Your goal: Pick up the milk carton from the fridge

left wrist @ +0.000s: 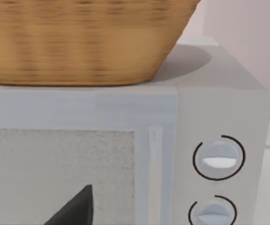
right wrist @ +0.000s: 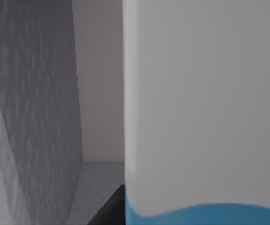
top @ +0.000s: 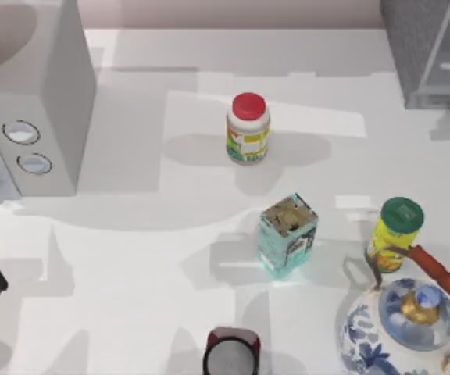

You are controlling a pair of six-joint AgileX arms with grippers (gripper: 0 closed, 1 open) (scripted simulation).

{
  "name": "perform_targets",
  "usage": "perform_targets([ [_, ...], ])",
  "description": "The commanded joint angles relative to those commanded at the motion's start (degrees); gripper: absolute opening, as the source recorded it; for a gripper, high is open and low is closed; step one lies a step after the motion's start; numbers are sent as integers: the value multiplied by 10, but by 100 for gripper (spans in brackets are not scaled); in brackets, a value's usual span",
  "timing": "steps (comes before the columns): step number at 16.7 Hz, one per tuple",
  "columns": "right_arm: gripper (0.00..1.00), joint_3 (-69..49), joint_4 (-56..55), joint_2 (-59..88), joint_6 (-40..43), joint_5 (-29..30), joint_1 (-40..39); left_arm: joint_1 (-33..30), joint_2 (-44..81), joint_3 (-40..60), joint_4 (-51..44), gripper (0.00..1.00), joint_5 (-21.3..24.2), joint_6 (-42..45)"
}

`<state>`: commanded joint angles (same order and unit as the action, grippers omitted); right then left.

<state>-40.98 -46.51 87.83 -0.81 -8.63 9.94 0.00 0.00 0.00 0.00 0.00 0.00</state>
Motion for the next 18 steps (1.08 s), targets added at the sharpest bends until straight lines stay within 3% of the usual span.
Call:
perform_targets([
  [13,0,301,341,-651,6,63,-73,0,0,0,0,100,0,0],
  [18,0,386,438,-833,8,81,-94,0,0,0,0,100,0,0],
])
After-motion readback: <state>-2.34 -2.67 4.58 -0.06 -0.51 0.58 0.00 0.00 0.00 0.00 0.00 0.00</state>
